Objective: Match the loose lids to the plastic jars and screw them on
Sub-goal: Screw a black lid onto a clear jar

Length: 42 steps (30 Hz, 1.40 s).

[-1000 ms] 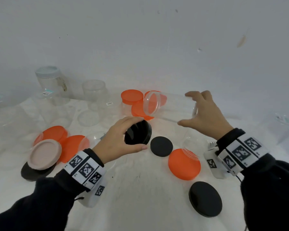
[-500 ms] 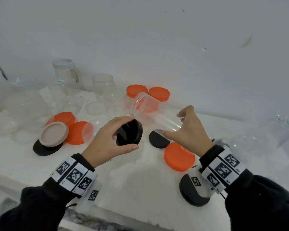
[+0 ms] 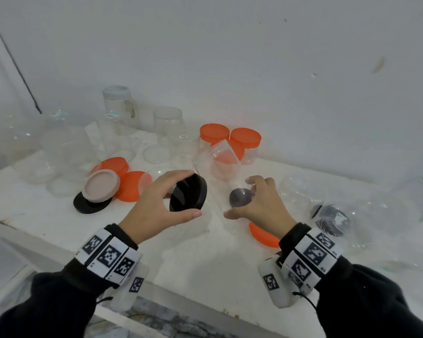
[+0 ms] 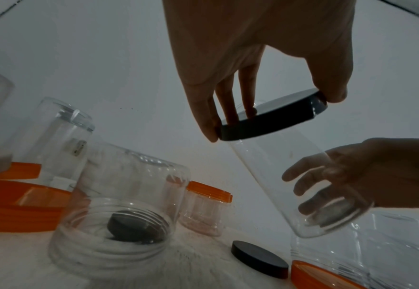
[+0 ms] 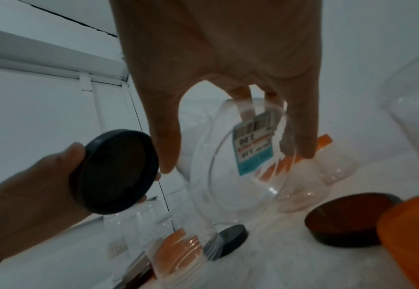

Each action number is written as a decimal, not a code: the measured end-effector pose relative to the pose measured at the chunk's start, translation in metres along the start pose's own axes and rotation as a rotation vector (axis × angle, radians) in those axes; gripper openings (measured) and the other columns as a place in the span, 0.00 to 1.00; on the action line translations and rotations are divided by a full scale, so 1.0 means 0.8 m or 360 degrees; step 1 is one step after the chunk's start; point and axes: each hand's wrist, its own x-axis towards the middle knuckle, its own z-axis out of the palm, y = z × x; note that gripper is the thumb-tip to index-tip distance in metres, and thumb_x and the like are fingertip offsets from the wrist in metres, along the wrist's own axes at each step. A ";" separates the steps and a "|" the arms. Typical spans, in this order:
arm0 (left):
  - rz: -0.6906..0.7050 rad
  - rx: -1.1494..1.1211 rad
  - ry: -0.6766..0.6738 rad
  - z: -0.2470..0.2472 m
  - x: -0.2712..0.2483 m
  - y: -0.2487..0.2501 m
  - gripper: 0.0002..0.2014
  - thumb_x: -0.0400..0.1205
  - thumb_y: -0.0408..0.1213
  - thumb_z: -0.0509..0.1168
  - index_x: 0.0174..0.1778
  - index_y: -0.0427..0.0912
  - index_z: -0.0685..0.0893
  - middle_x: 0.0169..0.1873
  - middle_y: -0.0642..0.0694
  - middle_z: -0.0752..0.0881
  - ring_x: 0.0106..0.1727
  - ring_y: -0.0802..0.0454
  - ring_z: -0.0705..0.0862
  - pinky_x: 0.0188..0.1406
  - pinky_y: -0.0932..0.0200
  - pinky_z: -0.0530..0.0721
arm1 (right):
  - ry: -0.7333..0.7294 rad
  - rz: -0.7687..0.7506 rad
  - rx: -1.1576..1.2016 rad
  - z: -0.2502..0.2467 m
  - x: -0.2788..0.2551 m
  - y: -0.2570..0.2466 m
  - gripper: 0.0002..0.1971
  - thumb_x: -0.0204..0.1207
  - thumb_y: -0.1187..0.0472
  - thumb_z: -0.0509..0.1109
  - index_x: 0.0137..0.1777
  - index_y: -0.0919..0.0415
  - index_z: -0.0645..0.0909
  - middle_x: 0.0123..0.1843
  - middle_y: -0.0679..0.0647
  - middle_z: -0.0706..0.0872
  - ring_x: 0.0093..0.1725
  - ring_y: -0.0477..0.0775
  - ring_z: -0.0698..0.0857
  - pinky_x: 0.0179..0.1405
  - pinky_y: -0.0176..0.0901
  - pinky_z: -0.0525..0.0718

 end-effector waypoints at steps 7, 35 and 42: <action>-0.0014 -0.0016 0.0032 -0.024 0.009 -0.002 0.33 0.61 0.59 0.72 0.64 0.65 0.73 0.62 0.62 0.78 0.64 0.66 0.76 0.56 0.72 0.78 | -0.0086 0.0101 0.0094 0.032 0.011 0.002 0.34 0.52 0.49 0.84 0.53 0.61 0.71 0.56 0.55 0.75 0.54 0.57 0.78 0.47 0.47 0.81; 0.0140 0.0000 -0.0148 -0.054 0.061 -0.032 0.34 0.63 0.60 0.69 0.66 0.61 0.71 0.63 0.68 0.74 0.65 0.72 0.72 0.58 0.78 0.72 | -0.0265 0.0210 0.0296 0.070 0.040 0.027 0.45 0.61 0.57 0.83 0.74 0.55 0.62 0.68 0.52 0.70 0.67 0.53 0.73 0.60 0.40 0.76; 0.0312 0.0127 -0.0327 -0.038 0.083 -0.029 0.33 0.65 0.57 0.67 0.68 0.55 0.71 0.63 0.66 0.72 0.66 0.67 0.70 0.63 0.75 0.67 | -0.0158 0.0109 0.0513 0.073 0.033 0.025 0.41 0.63 0.52 0.82 0.73 0.53 0.64 0.67 0.45 0.74 0.67 0.45 0.74 0.64 0.38 0.75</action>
